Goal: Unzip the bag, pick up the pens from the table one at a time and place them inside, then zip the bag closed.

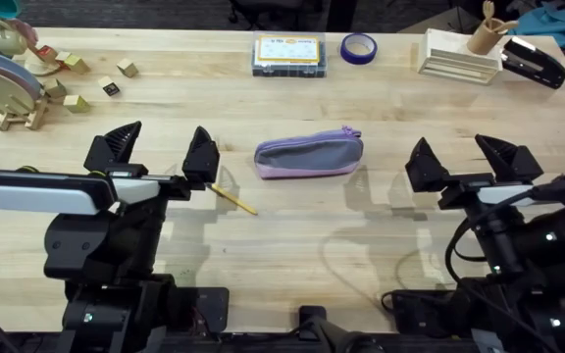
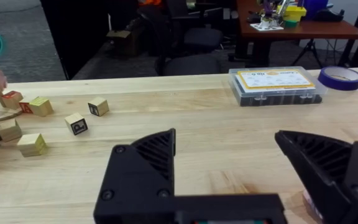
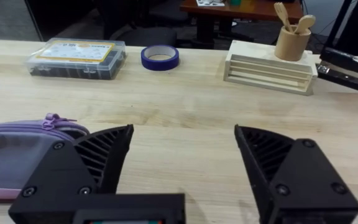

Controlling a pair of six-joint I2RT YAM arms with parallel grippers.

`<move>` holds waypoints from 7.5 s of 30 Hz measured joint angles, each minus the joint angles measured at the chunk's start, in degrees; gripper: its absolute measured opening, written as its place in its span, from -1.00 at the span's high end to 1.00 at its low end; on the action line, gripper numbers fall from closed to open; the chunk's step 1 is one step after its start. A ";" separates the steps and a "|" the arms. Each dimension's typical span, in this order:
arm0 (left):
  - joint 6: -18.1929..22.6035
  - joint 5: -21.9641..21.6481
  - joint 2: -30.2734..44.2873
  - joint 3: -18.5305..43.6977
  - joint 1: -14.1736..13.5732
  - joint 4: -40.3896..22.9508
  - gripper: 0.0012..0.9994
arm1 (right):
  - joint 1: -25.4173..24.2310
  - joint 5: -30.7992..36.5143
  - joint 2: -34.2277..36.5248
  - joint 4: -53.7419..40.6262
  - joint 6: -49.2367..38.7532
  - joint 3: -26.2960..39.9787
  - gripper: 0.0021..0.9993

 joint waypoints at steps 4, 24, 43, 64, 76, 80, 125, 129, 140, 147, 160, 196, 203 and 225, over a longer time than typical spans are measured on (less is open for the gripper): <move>0.00 -0.11 -0.02 0.00 0.00 0.00 -0.99 | 0.00 0.13 0.00 -0.64 0.00 0.07 -1.00; 0.01 -0.13 0.00 1.60 0.00 -3.92 -0.99 | -0.11 1.06 0.00 -3.39 -0.67 1.52 -1.00; 0.12 0.53 29.06 35.13 -0.02 -22.63 -0.99 | -0.11 1.18 21.27 -29.41 -0.90 35.23 -1.00; 15.19 14.04 61.18 63.69 -0.02 -44.93 -0.99 | -0.11 1.16 42.47 -53.72 -0.90 62.34 -1.00; 43.18 25.81 63.19 63.69 -0.02 -49.61 -0.99 | -0.11 1.16 42.47 -53.70 -0.90 62.34 -1.00; 50.38 31.07 65.86 63.69 -0.02 -53.41 -0.99 | -0.11 1.16 42.47 -53.72 -0.90 62.34 -1.00; 73.75 52.85 100.42 63.78 -2.80 -50.16 -0.99 | -0.11 1.17 42.45 -53.72 -0.90 62.34 -1.00; 73.75 52.85 100.43 63.78 -2.80 -50.14 -0.99 | -0.11 1.16 42.47 -53.72 -0.90 62.34 -1.00; 73.82 52.28 100.43 63.78 -2.80 -50.11 -0.76 | -0.11 1.16 42.47 -53.72 -0.90 62.34 -1.00; 73.97 52.19 100.43 63.78 -2.82 -50.11 0.77 | -0.11 1.16 42.46 -53.72 -0.90 62.34 -1.00; 73.99 52.01 100.43 63.78 -2.91 -49.90 0.91 | -0.22 -7.76 44.91 -52.12 3.26 62.40 -1.00; 73.99 51.95 100.42 63.78 -2.91 -49.90 0.92 | 7.93 -34.00 73.57 -36.01 7.74 62.40 -1.00; 73.99 51.95 100.43 63.78 -2.91 -49.90 0.92 | 7.96 -33.73 79.19 -34.18 7.96 62.45 -1.00; 73.99 51.95 100.41 63.78 -2.91 -49.90 0.92 | 8.75 -33.57 93.72 -29.93 11.15 62.45 -1.00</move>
